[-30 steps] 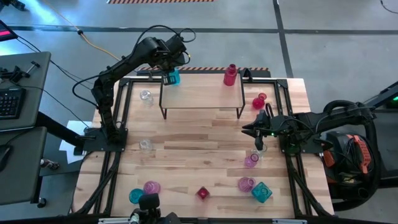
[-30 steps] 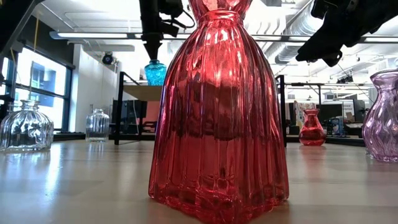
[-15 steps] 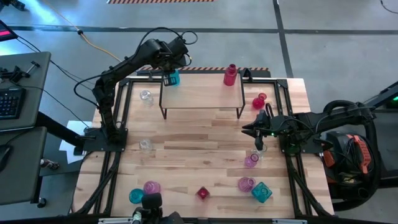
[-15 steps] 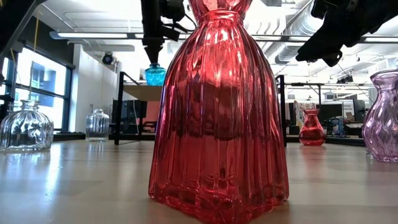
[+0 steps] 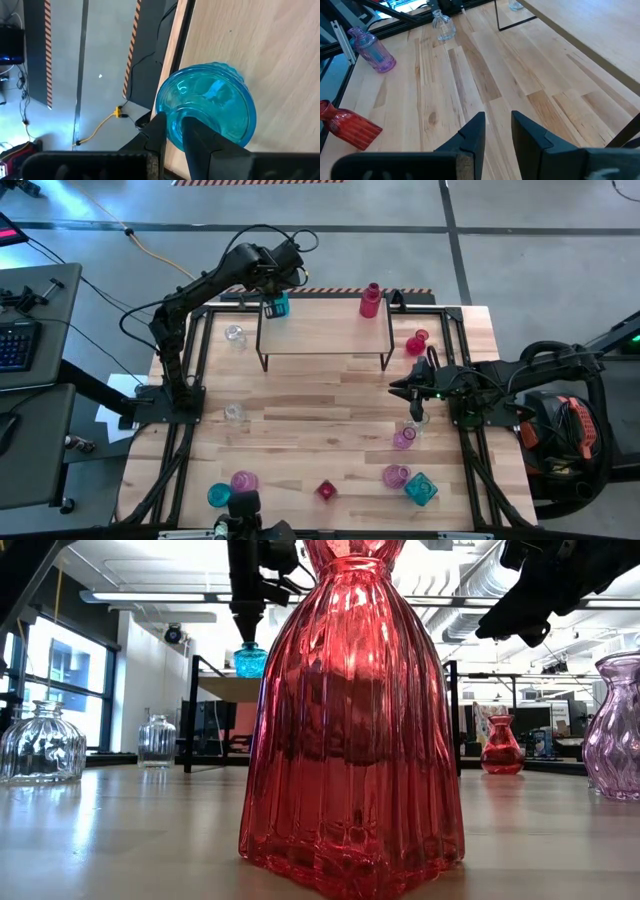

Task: Sort vases onto shelf
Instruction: Put the top left blue vase on the shelf

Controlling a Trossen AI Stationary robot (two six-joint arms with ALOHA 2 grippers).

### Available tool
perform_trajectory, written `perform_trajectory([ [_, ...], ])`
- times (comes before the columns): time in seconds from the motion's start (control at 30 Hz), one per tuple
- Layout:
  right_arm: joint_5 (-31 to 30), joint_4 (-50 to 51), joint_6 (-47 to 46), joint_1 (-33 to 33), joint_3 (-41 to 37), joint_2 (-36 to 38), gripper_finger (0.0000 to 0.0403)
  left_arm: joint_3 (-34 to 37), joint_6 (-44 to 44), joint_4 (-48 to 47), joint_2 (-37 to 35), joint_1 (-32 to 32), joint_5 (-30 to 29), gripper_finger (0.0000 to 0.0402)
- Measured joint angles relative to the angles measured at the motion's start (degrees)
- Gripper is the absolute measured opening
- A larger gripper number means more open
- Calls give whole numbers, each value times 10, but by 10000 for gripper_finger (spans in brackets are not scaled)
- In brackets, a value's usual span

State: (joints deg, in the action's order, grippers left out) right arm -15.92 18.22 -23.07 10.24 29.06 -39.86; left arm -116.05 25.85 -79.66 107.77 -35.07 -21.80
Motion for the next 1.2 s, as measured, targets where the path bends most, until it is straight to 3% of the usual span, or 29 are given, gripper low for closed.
perform_trajectory([
  [0.17,0,0,0,0,0,0,74,0,-2,0,0,0,13,47],
  [0.47,0,0,0,0,0,0,74,0,2,-3,0,0,16,97],
  [1.2,0,0,0,0,0,0,74,-17,3,-9,3,6,29,100],
])
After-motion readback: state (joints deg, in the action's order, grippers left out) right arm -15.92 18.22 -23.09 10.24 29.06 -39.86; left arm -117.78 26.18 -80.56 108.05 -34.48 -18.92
